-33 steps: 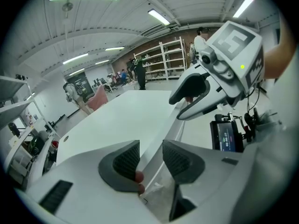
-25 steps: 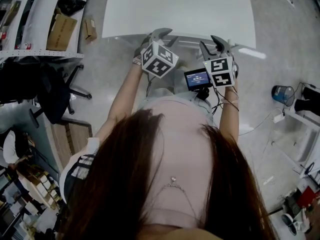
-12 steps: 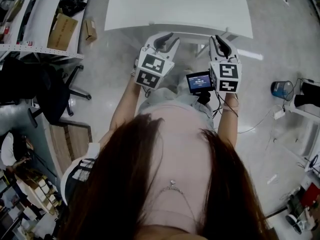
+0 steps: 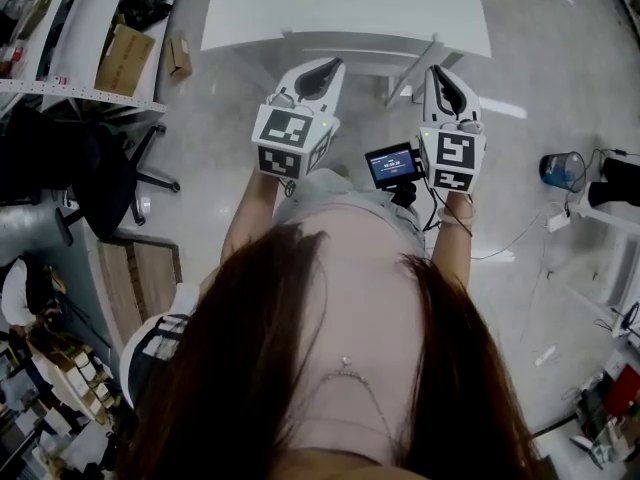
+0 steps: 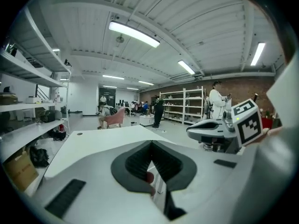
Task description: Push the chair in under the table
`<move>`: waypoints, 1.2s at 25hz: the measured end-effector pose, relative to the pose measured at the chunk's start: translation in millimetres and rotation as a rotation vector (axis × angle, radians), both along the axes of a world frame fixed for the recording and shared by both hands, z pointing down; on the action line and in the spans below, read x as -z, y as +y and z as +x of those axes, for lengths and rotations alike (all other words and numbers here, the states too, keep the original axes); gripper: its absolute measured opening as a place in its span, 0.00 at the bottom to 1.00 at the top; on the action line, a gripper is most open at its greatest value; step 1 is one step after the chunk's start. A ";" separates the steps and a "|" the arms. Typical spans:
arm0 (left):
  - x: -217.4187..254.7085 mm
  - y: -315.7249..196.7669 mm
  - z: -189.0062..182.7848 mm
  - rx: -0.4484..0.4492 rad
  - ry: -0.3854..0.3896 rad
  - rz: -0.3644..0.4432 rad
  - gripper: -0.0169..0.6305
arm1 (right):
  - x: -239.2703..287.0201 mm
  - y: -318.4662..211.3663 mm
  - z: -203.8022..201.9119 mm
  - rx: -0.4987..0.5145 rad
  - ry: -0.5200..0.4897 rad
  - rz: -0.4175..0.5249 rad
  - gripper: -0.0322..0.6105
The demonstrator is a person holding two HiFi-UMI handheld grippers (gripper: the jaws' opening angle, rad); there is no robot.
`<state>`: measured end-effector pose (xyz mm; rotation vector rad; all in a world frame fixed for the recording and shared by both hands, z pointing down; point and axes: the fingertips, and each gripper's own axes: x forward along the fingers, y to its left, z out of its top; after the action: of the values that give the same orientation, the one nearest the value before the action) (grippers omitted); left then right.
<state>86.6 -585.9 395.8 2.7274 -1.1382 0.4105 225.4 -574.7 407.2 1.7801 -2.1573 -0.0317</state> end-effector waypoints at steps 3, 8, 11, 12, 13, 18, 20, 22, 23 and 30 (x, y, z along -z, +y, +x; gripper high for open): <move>5.0 23.9 19.0 0.015 0.026 -0.024 0.04 | 3.7 25.5 20.2 -0.001 0.031 -0.014 0.09; 7.6 63.0 49.9 0.067 0.081 -0.084 0.04 | 2.4 63.9 48.7 0.025 0.045 -0.039 0.09; 9.3 80.4 54.9 0.086 0.087 -0.098 0.04 | 3.9 78.5 49.7 0.048 0.017 -0.062 0.08; 9.0 86.5 55.0 0.097 0.082 -0.096 0.04 | 5.5 83.1 49.2 0.057 0.001 -0.063 0.08; 8.9 92.9 55.7 0.107 0.083 -0.095 0.04 | 7.2 87.7 49.5 0.063 -0.014 -0.061 0.08; 13.8 127.0 62.8 0.123 0.183 -0.148 0.04 | 16.2 111.0 52.3 0.094 -0.059 -0.037 0.08; 16.0 135.4 57.8 0.129 0.187 -0.151 0.04 | 19.9 118.2 47.0 0.103 -0.084 -0.030 0.08; 17.4 140.9 52.7 0.130 0.177 -0.143 0.04 | 22.5 124.7 41.8 0.104 -0.107 -0.029 0.08; 17.7 142.2 50.1 0.127 0.171 -0.139 0.04 | 23.2 126.8 38.9 0.102 -0.116 -0.030 0.08; 22.0 138.5 31.0 0.083 0.183 -0.142 0.04 | 23.9 127.2 15.9 0.077 -0.129 -0.043 0.08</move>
<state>117.6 -447.4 373.8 2.5258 -1.1238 0.2162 241.3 -447.6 383.4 1.7175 -2.2973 0.1127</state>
